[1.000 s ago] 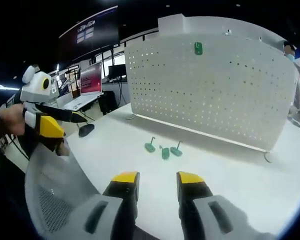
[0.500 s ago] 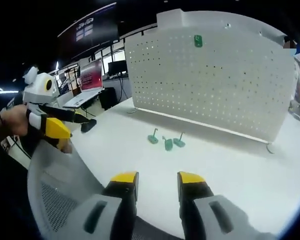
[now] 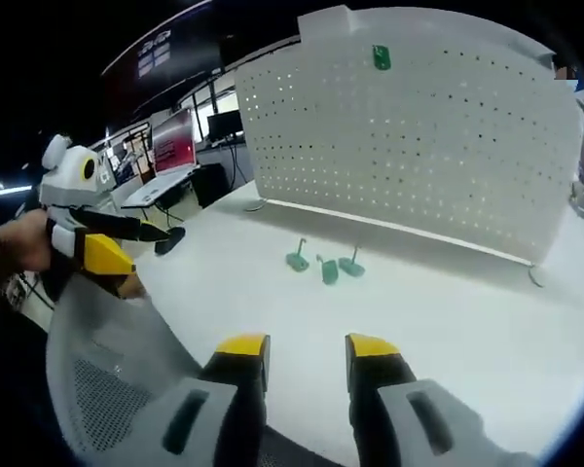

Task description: Insert the hook assembly into the mounting plate slot until the hook locks in place.

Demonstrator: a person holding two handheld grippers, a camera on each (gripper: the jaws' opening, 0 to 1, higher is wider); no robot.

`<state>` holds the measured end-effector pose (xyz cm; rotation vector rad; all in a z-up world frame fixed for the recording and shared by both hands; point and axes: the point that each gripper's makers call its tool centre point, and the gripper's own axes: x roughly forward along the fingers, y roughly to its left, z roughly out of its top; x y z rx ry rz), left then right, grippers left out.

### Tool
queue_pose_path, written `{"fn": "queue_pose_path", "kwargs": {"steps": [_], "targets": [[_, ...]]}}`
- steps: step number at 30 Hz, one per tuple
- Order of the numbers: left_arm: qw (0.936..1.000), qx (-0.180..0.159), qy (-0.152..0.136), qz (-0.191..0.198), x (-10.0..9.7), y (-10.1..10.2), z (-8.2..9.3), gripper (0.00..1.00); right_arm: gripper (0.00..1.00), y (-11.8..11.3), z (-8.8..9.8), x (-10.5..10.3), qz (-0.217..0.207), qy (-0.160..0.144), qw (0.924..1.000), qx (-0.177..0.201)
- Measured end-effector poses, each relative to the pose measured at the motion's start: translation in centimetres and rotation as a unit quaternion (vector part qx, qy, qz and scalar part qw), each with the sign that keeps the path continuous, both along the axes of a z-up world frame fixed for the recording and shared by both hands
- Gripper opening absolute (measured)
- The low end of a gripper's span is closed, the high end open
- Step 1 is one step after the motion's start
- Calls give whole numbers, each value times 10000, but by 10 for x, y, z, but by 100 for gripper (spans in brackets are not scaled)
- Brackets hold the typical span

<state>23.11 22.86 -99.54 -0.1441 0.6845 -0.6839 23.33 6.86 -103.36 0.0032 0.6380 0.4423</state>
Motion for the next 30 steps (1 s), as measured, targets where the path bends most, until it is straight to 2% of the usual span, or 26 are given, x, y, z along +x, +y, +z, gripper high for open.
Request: {"fn": "queue_pose_path", "kwargs": {"steps": [11,17,19,30], "targets": [[9999,85,91,54,11,6,-7,91,27,8,-14,67,-56,56,9999,74],[9997,105,192,52,14,8,-12,91,26,17,-30,103,-288,201,9992,200],[9997,128,220,42,16,10,-13,90,26,20,-34,111,-379,304,9983,324],[9992,233,336,47,25,20,-20,90,25,28,-52,148,-291,349,9989,137]]}}
